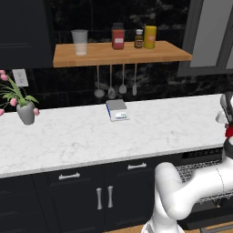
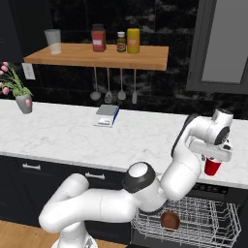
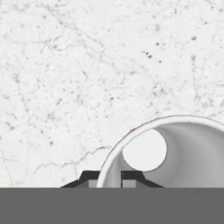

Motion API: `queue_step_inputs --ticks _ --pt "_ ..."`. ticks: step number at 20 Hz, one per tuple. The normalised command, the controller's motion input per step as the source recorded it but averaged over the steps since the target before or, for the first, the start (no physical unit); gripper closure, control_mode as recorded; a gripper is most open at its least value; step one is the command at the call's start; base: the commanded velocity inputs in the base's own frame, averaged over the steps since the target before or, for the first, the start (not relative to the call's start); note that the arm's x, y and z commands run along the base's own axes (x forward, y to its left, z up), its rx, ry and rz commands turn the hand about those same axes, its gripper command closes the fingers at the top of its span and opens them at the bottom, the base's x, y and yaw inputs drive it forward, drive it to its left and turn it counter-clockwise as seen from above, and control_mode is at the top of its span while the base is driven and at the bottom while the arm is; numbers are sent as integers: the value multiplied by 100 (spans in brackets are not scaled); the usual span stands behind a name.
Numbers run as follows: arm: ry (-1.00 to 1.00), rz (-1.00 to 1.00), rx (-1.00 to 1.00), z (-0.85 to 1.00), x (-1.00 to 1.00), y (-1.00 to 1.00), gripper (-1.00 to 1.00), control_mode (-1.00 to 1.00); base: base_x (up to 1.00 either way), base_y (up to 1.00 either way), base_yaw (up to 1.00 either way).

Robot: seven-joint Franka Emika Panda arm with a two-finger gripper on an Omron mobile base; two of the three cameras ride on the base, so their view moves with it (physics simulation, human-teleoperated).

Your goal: Pick up the cup and bowl from the counter, place them in the dishwasher, and close the dishwasher door.

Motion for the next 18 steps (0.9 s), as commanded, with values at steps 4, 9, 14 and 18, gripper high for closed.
queue_step_inputs --ticks 4,9,14,18 --pt "-4 0 0 0 -88 4 100 -100 0 0 0" --pt "-24 3 0 -15 -100 20 100 -100 0 0 0" --pt "-36 6 0 -17 -100 23 100 -100 0 0 0" --pt "-36 10 0 -15 -100 37 100 -100 0 0 0"
